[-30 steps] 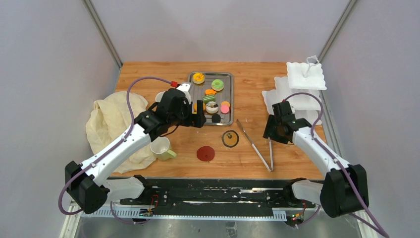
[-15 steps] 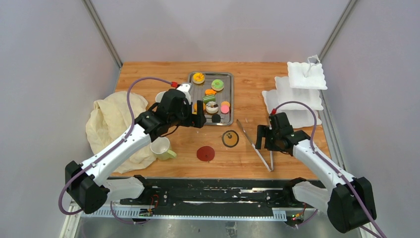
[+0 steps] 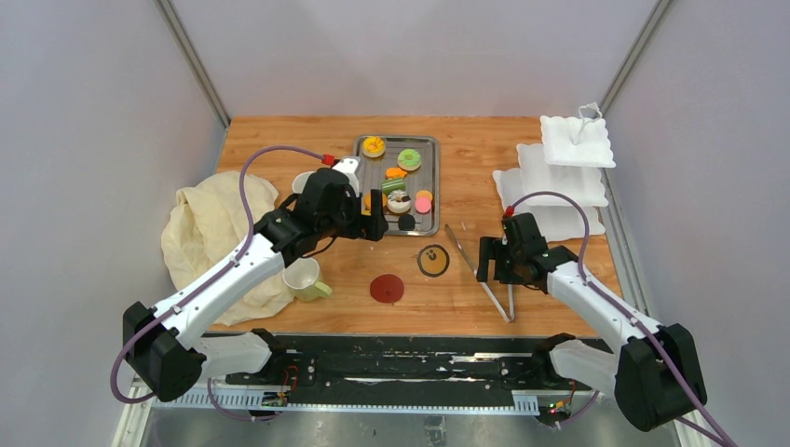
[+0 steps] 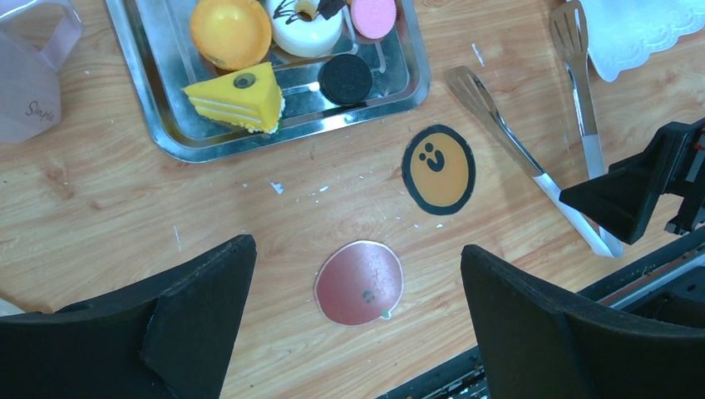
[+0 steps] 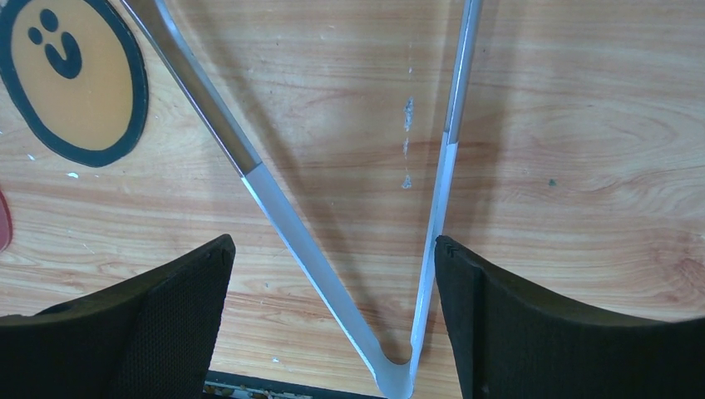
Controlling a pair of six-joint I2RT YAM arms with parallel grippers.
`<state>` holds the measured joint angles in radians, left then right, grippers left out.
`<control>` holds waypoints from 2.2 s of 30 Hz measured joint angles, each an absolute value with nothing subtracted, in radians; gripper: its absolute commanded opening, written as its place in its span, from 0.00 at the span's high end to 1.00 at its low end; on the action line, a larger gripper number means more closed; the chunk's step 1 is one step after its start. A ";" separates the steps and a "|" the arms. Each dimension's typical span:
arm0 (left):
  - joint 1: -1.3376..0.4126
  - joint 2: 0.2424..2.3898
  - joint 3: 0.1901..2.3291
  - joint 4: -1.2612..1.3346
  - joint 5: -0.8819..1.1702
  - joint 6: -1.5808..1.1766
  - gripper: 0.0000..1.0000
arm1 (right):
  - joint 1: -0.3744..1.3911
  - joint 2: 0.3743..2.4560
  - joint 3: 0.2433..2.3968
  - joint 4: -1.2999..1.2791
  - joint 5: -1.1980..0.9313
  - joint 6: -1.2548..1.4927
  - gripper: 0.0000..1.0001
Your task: Serve the afternoon tea
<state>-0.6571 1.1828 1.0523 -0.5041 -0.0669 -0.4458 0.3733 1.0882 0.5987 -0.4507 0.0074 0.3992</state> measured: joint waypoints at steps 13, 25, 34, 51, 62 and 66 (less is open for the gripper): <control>-0.657 1.182 1.039 -0.498 -0.055 -0.449 0.02 | 0.376 1.112 0.594 -0.429 -0.026 0.382 0.11; -0.657 1.182 1.039 -0.495 -0.044 -0.449 0.02 | 0.387 1.116 0.594 -0.421 -0.027 0.366 0.11; -0.657 1.187 1.039 -0.495 -0.029 -0.449 0.02 | 0.444 1.165 0.594 -0.405 0.006 0.351 0.11; -0.657 1.192 1.039 -0.490 -0.018 -0.450 0.02 | 0.524 1.261 0.594 -0.333 0.163 0.400 0.11; -0.657 1.191 1.039 -0.474 -0.014 -0.450 0.02 | 0.529 1.322 0.609 -0.282 0.197 0.459 0.11; -0.657 1.191 1.037 -0.472 -0.009 -0.450 0.02 | 0.533 1.340 0.612 -0.249 0.213 0.476 0.11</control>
